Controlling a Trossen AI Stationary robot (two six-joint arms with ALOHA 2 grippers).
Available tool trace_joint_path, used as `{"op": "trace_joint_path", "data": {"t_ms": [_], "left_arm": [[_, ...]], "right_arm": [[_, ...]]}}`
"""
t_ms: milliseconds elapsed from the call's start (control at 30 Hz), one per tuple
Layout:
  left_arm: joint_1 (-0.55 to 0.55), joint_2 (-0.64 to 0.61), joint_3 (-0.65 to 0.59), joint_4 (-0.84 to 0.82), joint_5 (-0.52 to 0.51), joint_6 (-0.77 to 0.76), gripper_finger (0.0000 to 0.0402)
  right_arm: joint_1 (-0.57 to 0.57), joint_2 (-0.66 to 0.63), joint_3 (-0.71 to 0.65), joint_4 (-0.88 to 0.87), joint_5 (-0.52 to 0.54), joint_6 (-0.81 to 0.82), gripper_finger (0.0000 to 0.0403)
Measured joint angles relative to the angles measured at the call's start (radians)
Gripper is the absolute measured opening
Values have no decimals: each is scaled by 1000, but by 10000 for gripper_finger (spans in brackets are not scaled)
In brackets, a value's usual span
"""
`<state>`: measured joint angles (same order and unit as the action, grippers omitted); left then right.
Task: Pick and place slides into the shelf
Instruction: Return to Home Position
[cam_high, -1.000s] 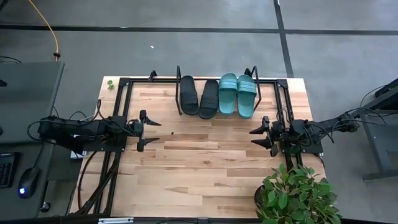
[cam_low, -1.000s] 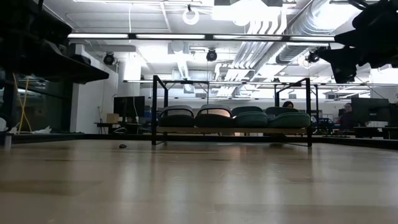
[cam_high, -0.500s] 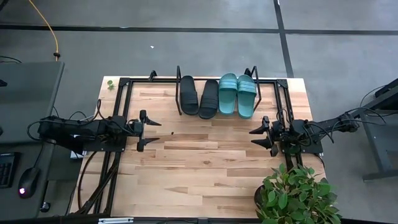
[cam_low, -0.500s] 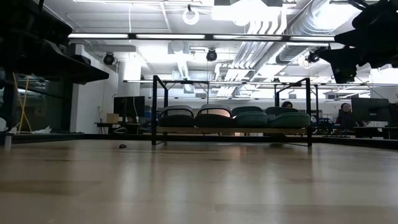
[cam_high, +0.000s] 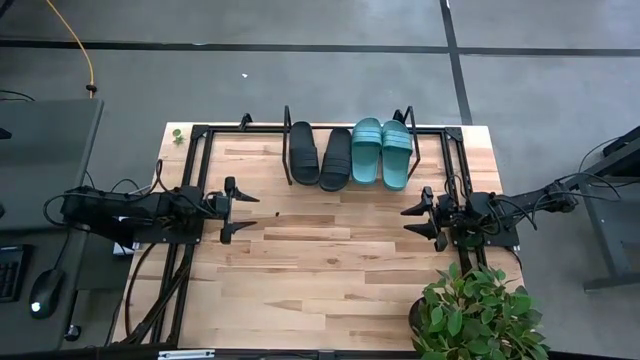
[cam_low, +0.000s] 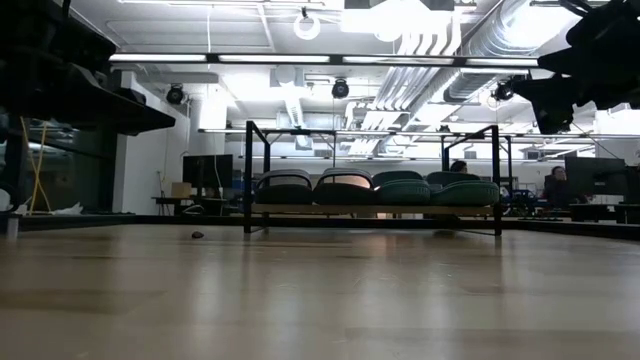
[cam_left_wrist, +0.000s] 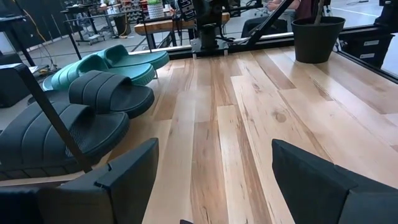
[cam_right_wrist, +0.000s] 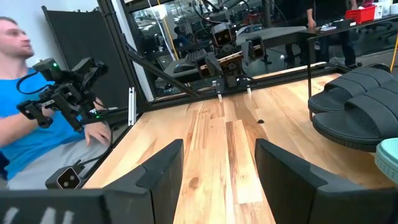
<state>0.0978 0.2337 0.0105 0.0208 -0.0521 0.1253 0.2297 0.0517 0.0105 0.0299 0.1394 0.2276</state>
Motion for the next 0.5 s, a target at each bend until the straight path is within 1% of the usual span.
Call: {"op": "trace_joint_path", "data": {"t_ms": [100, 233, 367, 500], "left_arm": [[-1, 0, 0, 0, 0, 0, 294], [-103, 8, 0, 12, -59, -1, 294], [-172, 8, 0, 13, -64, 0, 294], [-203, 8, 0, 13, -63, 0, 294]], "right_arm": [[0, 0, 0, 0, 0, 0, 190], [0, 0, 0, 0, 0, 0, 190], [0, 0, 0, 0, 0, 0, 190], [0, 0, 0, 0, 3, 0, 190]]}}
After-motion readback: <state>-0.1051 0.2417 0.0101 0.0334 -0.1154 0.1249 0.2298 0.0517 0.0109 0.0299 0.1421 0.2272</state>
